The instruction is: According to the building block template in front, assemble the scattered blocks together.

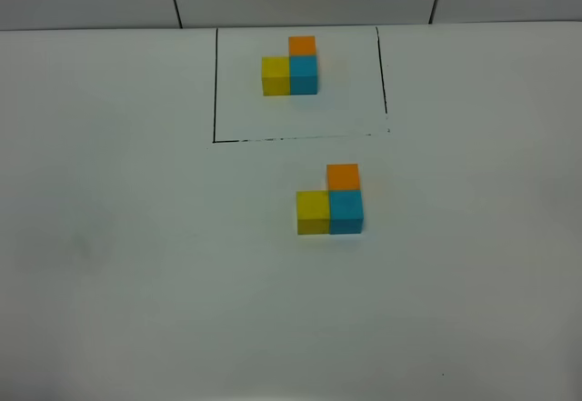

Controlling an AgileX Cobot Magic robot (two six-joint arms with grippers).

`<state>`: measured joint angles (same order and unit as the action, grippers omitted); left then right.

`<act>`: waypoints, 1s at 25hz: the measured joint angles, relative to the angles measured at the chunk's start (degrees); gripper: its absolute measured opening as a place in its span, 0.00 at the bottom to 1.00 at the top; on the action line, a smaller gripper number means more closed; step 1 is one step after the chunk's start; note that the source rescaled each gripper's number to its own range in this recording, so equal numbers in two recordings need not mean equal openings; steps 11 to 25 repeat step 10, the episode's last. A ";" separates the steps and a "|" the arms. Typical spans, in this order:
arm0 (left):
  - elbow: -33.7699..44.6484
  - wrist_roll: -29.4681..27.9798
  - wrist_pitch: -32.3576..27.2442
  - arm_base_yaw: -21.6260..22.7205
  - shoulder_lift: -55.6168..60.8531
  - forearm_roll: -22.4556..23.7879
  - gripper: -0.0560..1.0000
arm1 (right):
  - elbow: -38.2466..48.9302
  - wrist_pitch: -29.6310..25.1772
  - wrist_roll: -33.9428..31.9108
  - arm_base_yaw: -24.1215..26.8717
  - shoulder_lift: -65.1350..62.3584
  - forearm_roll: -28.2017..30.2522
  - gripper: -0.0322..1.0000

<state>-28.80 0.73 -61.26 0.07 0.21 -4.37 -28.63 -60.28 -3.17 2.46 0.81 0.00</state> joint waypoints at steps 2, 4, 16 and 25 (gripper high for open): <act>0.00 -0.18 0.00 0.00 0.00 0.00 0.69 | 0.00 0.00 0.00 0.00 0.00 0.00 0.70; 0.00 -0.19 0.04 0.00 0.00 0.00 0.69 | 0.00 0.00 0.00 0.00 0.00 0.00 0.70; 0.00 -0.19 0.04 0.00 0.00 0.00 0.69 | 0.00 0.00 0.00 0.00 0.00 0.00 0.70; 0.00 -0.19 0.04 0.00 0.00 0.00 0.69 | 0.00 0.00 0.00 0.00 0.00 0.00 0.70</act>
